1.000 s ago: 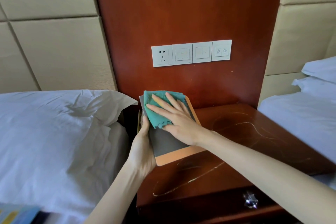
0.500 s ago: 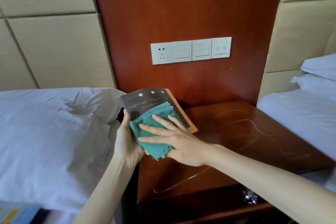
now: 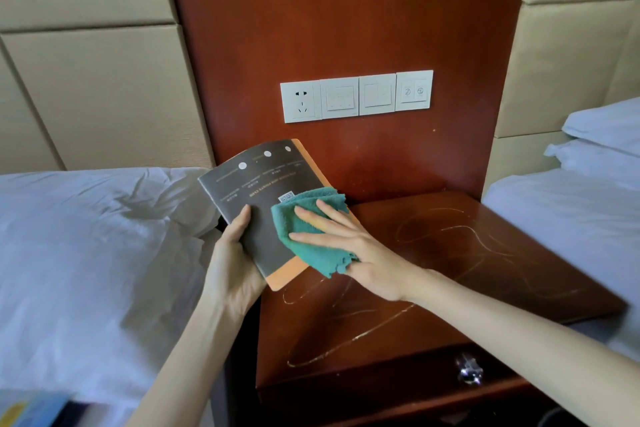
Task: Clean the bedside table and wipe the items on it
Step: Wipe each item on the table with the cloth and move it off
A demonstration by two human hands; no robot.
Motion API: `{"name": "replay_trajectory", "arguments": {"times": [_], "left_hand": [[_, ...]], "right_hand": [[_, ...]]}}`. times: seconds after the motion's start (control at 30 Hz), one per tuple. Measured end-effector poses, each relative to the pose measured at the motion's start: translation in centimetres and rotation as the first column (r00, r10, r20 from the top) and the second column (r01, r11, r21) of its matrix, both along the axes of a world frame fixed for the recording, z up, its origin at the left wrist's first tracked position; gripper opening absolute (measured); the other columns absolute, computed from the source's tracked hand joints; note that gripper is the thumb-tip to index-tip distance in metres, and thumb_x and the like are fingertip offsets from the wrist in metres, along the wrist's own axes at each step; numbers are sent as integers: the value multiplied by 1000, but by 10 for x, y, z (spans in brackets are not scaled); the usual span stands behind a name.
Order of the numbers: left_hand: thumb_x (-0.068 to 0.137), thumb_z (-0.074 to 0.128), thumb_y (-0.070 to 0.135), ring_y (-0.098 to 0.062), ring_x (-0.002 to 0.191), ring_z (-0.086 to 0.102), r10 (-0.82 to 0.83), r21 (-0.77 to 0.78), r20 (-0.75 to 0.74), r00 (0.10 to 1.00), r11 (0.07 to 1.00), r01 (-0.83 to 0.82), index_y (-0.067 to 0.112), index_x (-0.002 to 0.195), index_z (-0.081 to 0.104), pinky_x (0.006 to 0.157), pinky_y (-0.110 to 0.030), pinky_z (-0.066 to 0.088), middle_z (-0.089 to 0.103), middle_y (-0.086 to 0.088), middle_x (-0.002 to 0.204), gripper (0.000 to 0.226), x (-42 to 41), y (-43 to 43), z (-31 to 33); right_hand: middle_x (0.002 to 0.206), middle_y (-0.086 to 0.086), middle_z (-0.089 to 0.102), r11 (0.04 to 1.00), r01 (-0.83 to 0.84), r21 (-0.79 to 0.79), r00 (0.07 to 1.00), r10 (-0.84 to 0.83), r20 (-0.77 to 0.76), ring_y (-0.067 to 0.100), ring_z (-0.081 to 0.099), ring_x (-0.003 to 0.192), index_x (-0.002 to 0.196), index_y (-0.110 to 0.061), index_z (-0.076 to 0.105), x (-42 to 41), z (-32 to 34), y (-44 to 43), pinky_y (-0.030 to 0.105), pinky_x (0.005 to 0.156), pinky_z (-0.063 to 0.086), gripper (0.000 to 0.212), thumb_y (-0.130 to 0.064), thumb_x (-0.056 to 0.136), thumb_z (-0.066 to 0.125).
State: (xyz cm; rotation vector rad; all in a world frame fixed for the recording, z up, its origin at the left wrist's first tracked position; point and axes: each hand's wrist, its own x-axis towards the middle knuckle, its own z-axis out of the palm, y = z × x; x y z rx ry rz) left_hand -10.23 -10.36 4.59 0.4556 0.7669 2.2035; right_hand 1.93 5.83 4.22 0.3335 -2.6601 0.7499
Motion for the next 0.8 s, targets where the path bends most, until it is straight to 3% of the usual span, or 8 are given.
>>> {"name": "replay_trajectory", "arguments": {"times": [0.07,0.13,0.2,0.27,0.33,0.47,0.6,0.8], "left_hand": [[94,48,25,-27,108,66,-9,25,17,1000,1000,8,9,124,58,86,-48,55,65,-15,124,36,1,1,0],[95,47,25,-25,107,66,-17,54,37,999,998,15,8,124,58,82,-46,57,66,-14,121,36,4,0,2],[95,47,25,-25,108,66,-39,79,34,999,996,36,8,125,57,79,-44,58,66,-13,121,36,5,-1,4],[94,49,25,-24,108,66,-50,80,4,999,996,49,8,126,57,78,-42,58,66,-13,122,38,7,0,7],[91,52,25,-23,107,67,-41,46,-14,999,998,42,10,130,55,79,-41,58,66,-12,123,42,11,1,7],[87,54,25,-23,100,69,-34,-10,-58,998,999,33,10,134,52,78,-40,58,67,-12,120,49,17,7,1],[87,55,24,-25,101,69,-110,-40,-69,992,993,108,11,135,51,78,-40,58,65,-14,123,50,24,13,-4],[80,65,24,-27,101,69,-237,-87,-127,963,970,228,11,117,67,79,-39,57,67,-15,119,39,33,18,-11]], "right_hand": [[157,-24,16,977,10,-214,1000,-5,23,-4,-3,145,141,-38,37,2,-4,-2,31,119,0,60,-2,94,44],[156,-22,22,906,25,-423,999,-11,35,-3,8,145,141,-39,37,4,-8,0,24,118,9,56,-5,98,46],[146,-17,43,749,91,-656,996,-56,74,-2,32,138,135,-40,43,7,-10,4,13,109,28,44,-15,100,45],[122,-25,60,623,182,-761,983,-122,135,-11,52,116,117,-46,53,9,-12,9,8,93,41,31,-22,100,45],[113,-30,63,587,203,-784,979,-138,150,-11,57,108,115,-46,56,6,-14,13,10,88,45,31,-22,100,44],[137,-23,51,605,156,-780,988,-108,115,-4,45,127,142,-32,43,-3,0,12,14,100,38,43,-21,100,42],[116,-19,67,573,108,-812,993,-97,63,0,62,109,128,-37,52,-11,22,14,13,80,50,35,-19,100,43],[122,-10,66,525,50,-850,993,-120,-15,8,63,111,129,-29,57,-21,43,22,17,83,51,34,-19,99,44]]}}
